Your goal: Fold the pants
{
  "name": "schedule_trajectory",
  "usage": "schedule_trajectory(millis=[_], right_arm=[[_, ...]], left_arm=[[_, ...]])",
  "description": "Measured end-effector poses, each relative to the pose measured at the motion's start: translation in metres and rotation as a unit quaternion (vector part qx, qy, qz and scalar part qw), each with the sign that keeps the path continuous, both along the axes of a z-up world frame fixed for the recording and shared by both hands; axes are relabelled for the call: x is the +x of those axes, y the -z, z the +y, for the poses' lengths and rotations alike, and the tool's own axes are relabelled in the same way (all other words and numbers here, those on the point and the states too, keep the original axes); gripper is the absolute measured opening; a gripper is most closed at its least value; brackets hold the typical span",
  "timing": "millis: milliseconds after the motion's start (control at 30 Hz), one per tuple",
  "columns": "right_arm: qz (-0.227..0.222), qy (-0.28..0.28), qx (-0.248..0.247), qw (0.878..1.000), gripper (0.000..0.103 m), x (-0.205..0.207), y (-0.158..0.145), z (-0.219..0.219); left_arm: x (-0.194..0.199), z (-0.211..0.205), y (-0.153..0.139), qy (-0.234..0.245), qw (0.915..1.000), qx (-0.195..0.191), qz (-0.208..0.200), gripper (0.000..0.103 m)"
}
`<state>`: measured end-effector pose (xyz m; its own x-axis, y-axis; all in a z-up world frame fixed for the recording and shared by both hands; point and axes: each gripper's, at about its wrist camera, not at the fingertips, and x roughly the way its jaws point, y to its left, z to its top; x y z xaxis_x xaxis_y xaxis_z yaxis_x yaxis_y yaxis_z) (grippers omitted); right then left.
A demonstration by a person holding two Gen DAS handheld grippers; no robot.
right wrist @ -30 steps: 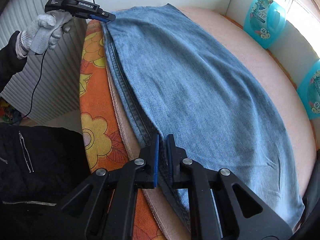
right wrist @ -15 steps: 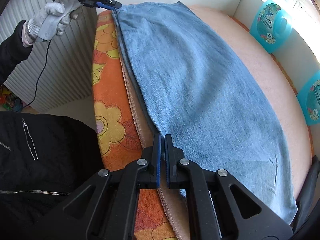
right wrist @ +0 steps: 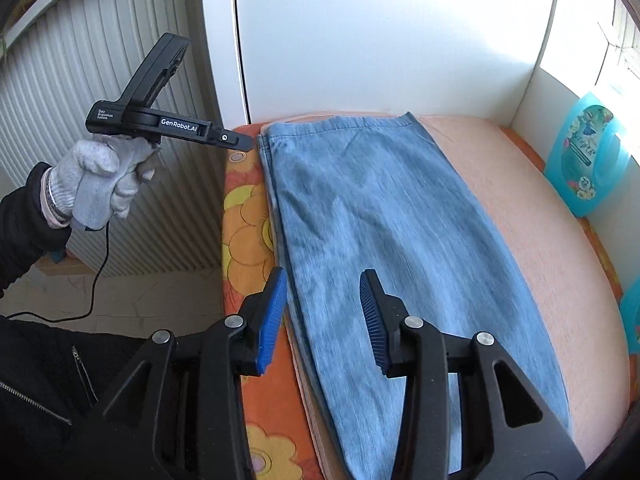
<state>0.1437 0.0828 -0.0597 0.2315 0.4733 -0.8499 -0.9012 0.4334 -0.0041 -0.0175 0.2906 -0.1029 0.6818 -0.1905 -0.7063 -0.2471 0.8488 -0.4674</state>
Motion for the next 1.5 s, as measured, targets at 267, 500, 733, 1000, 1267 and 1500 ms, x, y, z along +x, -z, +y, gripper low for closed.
schedule_trajectory(millis=[267,500,733,1000,1267,1500], right_arm=[[0.022,-0.050,-0.010,0.998,0.039,0.019,0.045,0.090],[0.031,-0.051,-0.023,0.998,0.039,0.037,0.076,0.135],[0.029,-0.051,-0.028,0.998,0.016,0.042,0.087,0.149],[0.072,-0.043,0.003,0.997,0.007,0.051,0.081,0.143],[0.090,-0.059,0.000,0.994,0.004,0.045,0.079,0.150],[0.099,-0.057,-0.001,0.993,0.007,0.044,0.087,0.153]], left_arm=[[-0.003,0.005,0.004,0.005,0.9999,-0.015,-0.003,0.035],[-0.009,0.011,0.002,-0.003,0.9998,-0.018,-0.009,0.035],[-0.009,0.013,0.004,-0.007,0.9997,-0.021,-0.009,0.035],[-0.006,0.017,0.010,-0.007,0.9987,-0.049,-0.013,0.035],[-0.008,0.025,0.005,-0.019,0.9982,-0.051,-0.023,0.035],[-0.003,0.028,0.006,-0.026,0.9978,-0.055,-0.025,0.035]])
